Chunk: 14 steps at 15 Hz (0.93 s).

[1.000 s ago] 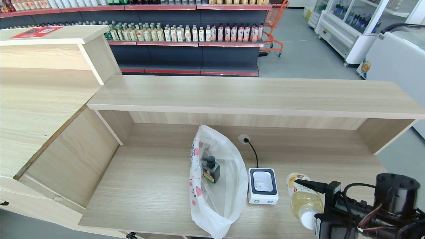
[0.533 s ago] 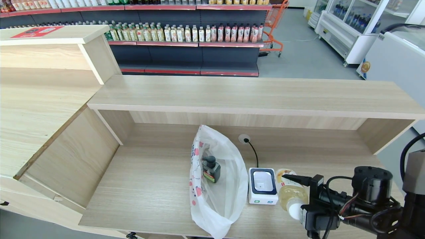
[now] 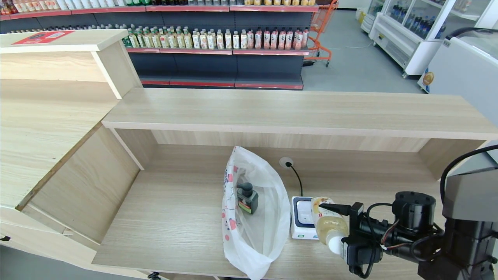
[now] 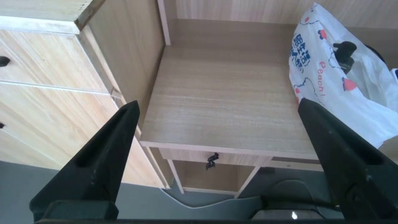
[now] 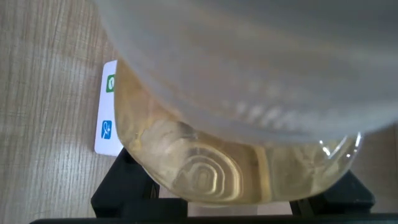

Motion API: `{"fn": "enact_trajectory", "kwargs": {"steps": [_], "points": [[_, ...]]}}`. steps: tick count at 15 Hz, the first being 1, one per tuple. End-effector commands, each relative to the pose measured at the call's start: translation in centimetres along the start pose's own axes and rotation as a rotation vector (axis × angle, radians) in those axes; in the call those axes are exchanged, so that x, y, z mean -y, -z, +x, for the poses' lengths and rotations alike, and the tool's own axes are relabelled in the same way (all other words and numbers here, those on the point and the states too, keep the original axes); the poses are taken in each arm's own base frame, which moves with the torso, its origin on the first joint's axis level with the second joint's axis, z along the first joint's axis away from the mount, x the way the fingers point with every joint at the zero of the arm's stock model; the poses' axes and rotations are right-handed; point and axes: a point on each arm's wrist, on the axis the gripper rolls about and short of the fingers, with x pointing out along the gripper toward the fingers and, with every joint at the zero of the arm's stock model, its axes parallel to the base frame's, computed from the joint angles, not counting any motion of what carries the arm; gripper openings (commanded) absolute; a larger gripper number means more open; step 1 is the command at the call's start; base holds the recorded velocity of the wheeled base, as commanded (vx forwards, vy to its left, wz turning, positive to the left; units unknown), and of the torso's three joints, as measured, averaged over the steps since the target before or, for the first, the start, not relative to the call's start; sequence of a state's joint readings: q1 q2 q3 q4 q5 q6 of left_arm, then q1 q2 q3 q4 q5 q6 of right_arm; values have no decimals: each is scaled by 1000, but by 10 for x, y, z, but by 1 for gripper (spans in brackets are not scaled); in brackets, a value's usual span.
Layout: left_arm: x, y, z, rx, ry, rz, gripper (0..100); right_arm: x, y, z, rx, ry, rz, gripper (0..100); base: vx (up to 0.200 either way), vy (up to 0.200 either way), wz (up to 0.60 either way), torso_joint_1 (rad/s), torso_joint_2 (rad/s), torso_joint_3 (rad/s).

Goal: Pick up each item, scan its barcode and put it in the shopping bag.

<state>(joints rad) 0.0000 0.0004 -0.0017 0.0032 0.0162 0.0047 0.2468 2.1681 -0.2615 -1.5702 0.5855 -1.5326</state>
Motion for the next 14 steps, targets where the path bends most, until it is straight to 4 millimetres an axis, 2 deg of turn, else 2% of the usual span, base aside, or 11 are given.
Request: {"fn": "enact_trajectory", "kwargs": {"steps": [1,6,8,14], "points": [[0,0,0,0,-1,0,100,-6,4,8,3,-14,7,0,0,0,0,0,0,0],[0,0,0,0,-1,0,100,-8,13,33,26,5,-15,0,0,0,0,0,0,0],[0,0,0,0,-1,0,100,-12,12,49,53,6,-22,0,0,0,0,0,0,0],[0,0,0,0,-1,0,100,-12,11,52,59,9,-25,0,0,0,0,0,0,0]]}}
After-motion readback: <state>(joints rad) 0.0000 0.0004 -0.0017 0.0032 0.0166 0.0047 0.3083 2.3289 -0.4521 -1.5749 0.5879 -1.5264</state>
